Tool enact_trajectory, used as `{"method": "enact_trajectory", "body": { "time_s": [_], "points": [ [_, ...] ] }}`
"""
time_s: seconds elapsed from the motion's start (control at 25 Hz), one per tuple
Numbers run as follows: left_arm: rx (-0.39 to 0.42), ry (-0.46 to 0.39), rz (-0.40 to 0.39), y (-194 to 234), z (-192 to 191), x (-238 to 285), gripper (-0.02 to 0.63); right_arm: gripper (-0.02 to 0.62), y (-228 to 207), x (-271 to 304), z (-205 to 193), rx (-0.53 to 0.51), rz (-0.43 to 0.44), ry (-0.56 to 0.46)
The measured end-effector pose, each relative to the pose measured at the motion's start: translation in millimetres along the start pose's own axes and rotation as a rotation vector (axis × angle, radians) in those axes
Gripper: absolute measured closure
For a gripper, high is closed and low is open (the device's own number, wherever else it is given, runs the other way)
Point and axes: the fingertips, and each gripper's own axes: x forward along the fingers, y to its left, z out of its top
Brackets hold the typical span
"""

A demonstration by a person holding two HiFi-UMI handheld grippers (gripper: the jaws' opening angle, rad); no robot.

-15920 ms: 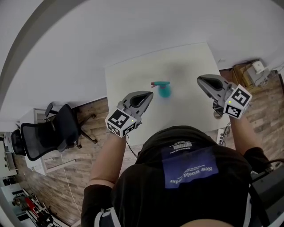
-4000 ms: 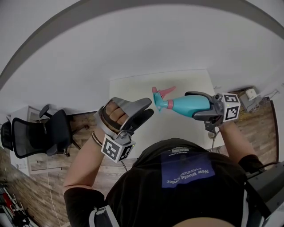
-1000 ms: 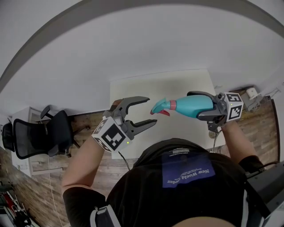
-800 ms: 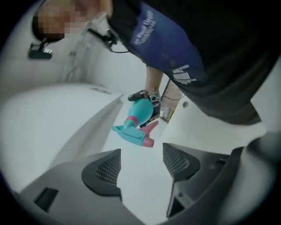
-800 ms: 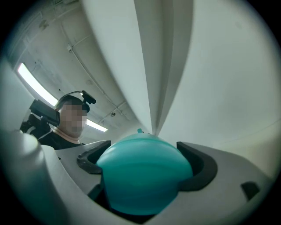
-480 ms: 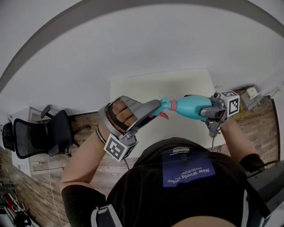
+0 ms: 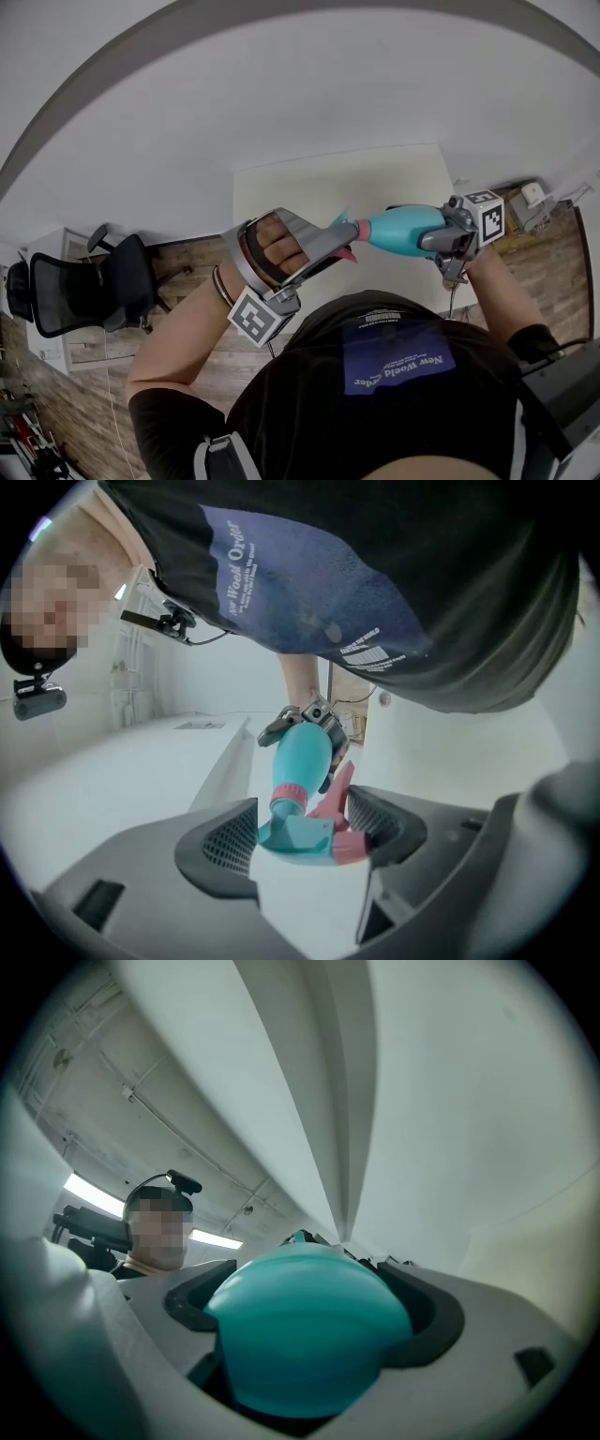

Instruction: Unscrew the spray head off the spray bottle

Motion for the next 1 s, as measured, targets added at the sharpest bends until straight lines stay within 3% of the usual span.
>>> {"method": "enact_trajectory", "body": {
  "time_s": [0.28,0.48,0.6,0.72,1.0],
  "points": [
    [-0.019,-0.024,-0.055,-8,6,11,0.319,0.130,0,4,-7,0.013,-0.010,0.060],
    [-0.124,-0.042,-0.079,-16,10,9,0.319,0.130,-4,7,-12,0.007,-0.024,0.070],
    [-0.232,-0.058,-0.117,-19,14,7,0.322,0.130,-3,8,-13,-0.006,-0.035,0.073],
    [-0.395,-0.071,-0.157,-16,13,8,0.330,0.130,-6,8,-13,-0.030,-0.062,0.079],
    [-1.018,-0.204,-0.288,-5,12,4,0.370,0.130,-4,9,-15,-0.142,-0.120,0.136]
  ]
}}
